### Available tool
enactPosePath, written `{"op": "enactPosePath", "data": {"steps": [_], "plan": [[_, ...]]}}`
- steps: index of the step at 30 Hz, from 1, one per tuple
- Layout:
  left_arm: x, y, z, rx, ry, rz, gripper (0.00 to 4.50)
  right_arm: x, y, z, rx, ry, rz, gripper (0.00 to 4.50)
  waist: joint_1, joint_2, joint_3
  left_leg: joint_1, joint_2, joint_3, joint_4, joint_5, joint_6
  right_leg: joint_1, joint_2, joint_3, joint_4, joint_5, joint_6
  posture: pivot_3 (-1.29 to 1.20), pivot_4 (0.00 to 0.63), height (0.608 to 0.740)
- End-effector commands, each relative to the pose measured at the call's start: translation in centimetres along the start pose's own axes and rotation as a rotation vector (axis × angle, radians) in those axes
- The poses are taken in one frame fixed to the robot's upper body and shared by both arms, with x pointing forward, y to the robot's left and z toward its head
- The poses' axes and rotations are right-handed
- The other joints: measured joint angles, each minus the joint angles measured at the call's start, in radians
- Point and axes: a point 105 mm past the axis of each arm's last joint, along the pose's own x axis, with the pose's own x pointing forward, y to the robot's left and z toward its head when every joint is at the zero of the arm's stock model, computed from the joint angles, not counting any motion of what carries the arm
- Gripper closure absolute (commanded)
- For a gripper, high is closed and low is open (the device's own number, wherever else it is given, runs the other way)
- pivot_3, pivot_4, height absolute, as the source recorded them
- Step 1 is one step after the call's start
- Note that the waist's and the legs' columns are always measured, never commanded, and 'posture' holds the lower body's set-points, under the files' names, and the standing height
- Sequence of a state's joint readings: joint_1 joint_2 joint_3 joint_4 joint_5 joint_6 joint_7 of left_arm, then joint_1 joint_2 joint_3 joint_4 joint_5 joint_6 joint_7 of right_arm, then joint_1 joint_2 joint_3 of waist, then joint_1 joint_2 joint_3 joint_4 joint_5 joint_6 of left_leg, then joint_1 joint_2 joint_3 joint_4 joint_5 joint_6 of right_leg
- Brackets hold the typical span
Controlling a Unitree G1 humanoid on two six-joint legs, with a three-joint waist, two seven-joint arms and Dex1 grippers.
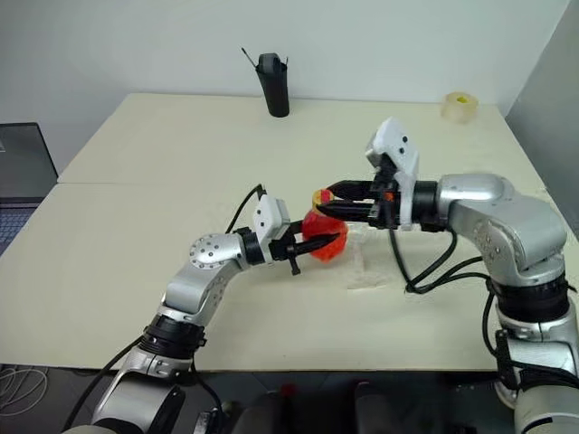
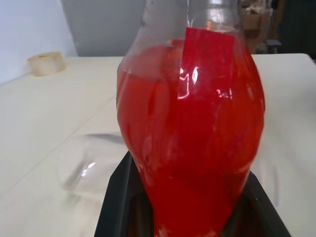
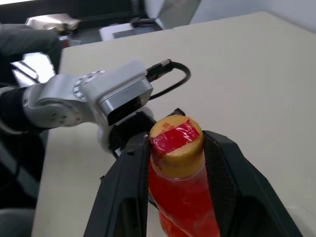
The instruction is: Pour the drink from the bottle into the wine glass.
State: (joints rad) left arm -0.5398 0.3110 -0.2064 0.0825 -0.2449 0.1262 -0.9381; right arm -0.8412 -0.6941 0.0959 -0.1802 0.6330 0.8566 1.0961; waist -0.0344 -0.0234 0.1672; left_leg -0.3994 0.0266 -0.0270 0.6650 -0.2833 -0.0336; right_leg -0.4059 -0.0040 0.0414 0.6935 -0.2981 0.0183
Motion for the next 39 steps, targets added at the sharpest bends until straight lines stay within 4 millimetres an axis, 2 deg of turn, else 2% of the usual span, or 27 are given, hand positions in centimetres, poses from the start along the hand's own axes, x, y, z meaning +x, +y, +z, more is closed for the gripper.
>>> {"op": "enactPosePath", "data": {"steps": [1,7,13,18,26,28,30,36,39], "plan": [[-0.1,0.4,1.5,0.03,-0.043,0.026,3.6,1.0,2.3,0.5,-0.139,0.043,0.372,3.22,-0.003,0.001,0.0,0.001,0.0,0.0,0.0,0.0,0.0,0.0,0.001,0.001,0.0,0.0,0.0,0.0,0.15,0.74],[0.1,-0.2,1.7,0.027,-0.049,0.017,3.62,1.4,2.2,-0.4,-0.203,0.16,0.534,3.22,0.001,0.001,0.001,0.0,0.003,-0.001,0.0,0.0,0.0,0.0,-0.001,0.0,0.001,0.0,0.0,0.0,0.15,0.74],[0.1,-0.2,1.7,0.024,-0.049,0.019,3.63,1.6,1.4,0.0,-0.216,0.186,0.531,3.22,0.005,0.001,0.001,0.0,0.002,-0.001,0.001,0.0,0.0,-0.001,-0.007,-0.001,0.001,0.0,0.0,0.0,0.15,0.74],[0.2,-0.4,1.6,0.017,-0.05,0.009,3.63,1.3,0.8,1.1,-0.172,0.177,0.486,3.22,0.006,0.001,0.001,0.0,0.002,-0.001,0.001,0.0,0.0,-0.001,-0.007,-0.001,0.001,0.0,0.0,0.0,0.15,0.74],[0.5,-0.2,1.5,0.011,-0.052,-0.008,3.69,0.5,0.8,2.9,-0.171,0.103,0.402,0.53,0.007,0.001,0.001,-0.001,0.002,-0.002,0.001,0.0,0.0,-0.001,-0.007,-0.001,0.002,0.0,0.0,0.0,0.15,0.74],[0.6,-0.3,1.4,0.008,-0.052,-0.014,3.69,0.2,0.7,3.2,-0.193,0.095,0.361,0.0,0.007,0.001,0.001,-0.001,0.001,-0.001,0.001,0.0,0.0,-0.001,-0.008,-0.001,0.001,0.0,0.0,0.0,0.15,0.74],[0.6,-0.3,1.4,0.008,-0.052,-0.017,3.69,0.0,0.6,3.7,-0.208,0.077,0.31,0.0,0.007,0.001,0.001,-0.001,0.001,-0.001,0.001,0.0,0.0,-0.001,-0.008,-0.001,0.001,0.0,0.0,0.0,0.15,0.74],[0.4,0.1,1.3,0.009,-0.049,-0.015,3.69,-1.0,-0.3,5.5,-0.227,-0.055,0.0,0.0,0.007,0.001,0.001,-0.001,0.001,-0.002,0.001,0.0,0.0,-0.001,-0.008,-0.001,0.002,0.0,0.0,0.0,0.15,0.74],[0.3,0.2,1.2,0.009,-0.049,-0.012,3.69,-1.3,0.1,5.8,-0.213,-0.109,-0.111,0.0,0.007,0.001,0.001,-0.001,0.001,-0.001,0.001,0.0,0.0,-0.001,-0.008,-0.001,0.002,0.0,0.0,0.0,0.15,0.74]]}}
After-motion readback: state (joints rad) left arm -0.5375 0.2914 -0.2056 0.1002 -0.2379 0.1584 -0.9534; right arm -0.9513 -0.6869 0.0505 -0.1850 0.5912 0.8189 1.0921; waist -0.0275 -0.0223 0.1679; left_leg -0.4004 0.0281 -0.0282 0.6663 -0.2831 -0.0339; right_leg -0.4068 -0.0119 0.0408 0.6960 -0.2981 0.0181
